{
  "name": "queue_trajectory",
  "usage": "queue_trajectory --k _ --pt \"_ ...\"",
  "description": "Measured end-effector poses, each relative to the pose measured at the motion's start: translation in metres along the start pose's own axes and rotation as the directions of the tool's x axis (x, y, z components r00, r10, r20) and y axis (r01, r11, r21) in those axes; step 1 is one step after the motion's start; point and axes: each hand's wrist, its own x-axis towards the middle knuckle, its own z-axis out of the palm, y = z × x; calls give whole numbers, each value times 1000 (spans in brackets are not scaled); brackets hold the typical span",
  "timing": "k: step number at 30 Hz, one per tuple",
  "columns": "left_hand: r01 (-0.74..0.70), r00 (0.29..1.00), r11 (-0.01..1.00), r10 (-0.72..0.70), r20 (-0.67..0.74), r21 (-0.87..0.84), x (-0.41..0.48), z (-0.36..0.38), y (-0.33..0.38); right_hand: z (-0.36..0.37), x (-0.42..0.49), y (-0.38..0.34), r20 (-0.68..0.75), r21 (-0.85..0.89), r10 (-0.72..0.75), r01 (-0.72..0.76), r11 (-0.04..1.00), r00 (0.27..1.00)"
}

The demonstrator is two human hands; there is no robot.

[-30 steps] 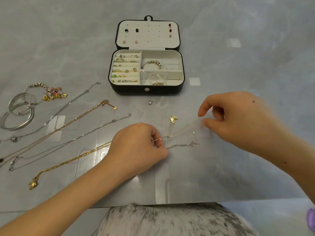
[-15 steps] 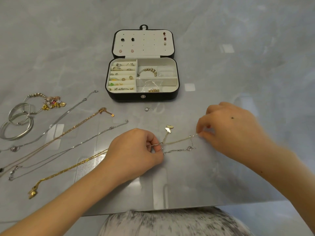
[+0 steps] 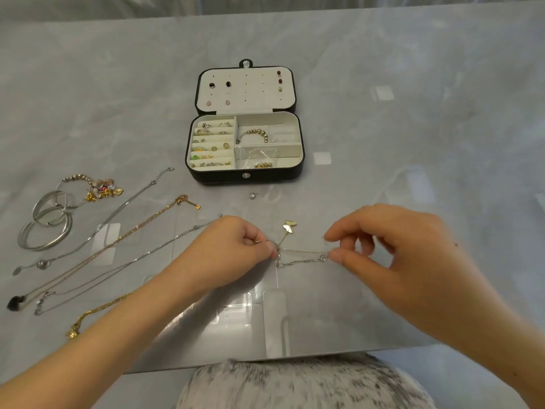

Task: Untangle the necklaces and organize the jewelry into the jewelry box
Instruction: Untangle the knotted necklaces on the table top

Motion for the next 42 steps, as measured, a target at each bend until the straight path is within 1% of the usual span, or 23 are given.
queue_trajectory --k 2,3,6,8,10,11,13,15,17,19,21,23,25,27,30,32,34,36,37,39,42 --pt "9 1000 998 -8 14 -58 1 -2 2 6 -6 -13 12 157 -4 2 988 1000" --pt "17 1000 995 -15 21 -94 1 -4 4 11 -8 -18 43 210 -1 -8 978 999" --pt "49 998 986 -42 46 -161 1 -8 9 30 -12 -24 199 274 15 -70 959 980" --pt "67 996 982 -56 66 -178 2 -11 10 41 -12 -22 300 205 2 -67 976 954" --pt "79 996 978 -67 67 -194 3 -13 9 51 -12 -17 371 73 6 -36 997 928" --pt "84 995 977 -72 69 -198 3 -13 8 54 -12 -14 363 -12 14 -11 1000 932" --pt "91 994 976 -76 78 -198 3 -13 7 60 -11 -7 263 -170 6 41 985 965" --pt "75 995 977 -61 77 -197 2 -12 8 61 -6 1 128 -219 18 11 976 992" --pt "45 997 980 -32 67 -194 0 -12 9 63 -2 9 88 -276 48 -22 961 995" --pt "22 997 986 -10 75 -167 -4 -14 10 65 -1 16 78 -291 81 -55 955 994" --pt "-17 994 990 33 109 -138 -10 -16 11 65 1 17 51 -230 110 -96 969 993" --pt "-77 986 990 94 137 -120 -16 -17 14 65 2 13 5 -140 91 -89 986 996" --pt "-142 981 987 150 123 -71 -22 -19 18 63 6 5 -9 -51 41 -42 998 999" --pt "-218 972 976 220 85 -27 -28 -22 22 60 8 -5 -5 116 55 -55 992 998" --pt "-288 957 957 289 35 -23 -37 -31 25 45 6 -17 51 359 126 -136 923 991" --pt "-326 945 945 326 4 19 -42 -38 24 26 5 -23 138 510 167 -215 833 976" --pt "-362 931 927 365 -20 96 -46 -43 20 6 5 -29 167 610 200 -261 748 965" --pt "-388 916 909 399 -49 150 -49 -47 14 -10 7 -32 160 643 225 -274 715 961" --pt "-402 909 904 414 -59 143 -51 -48 11 -17 8 -33 160 652 233 -280 705 959" --pt "-425 900 902 430 -68 75 -56 -50 5 -28 12 -33 176 643 250 -304 703 952" --pt "-392 920 914 386 -69 -102 -63 -54 -5 -38 20 -34 195 603 285 -344 719 938"
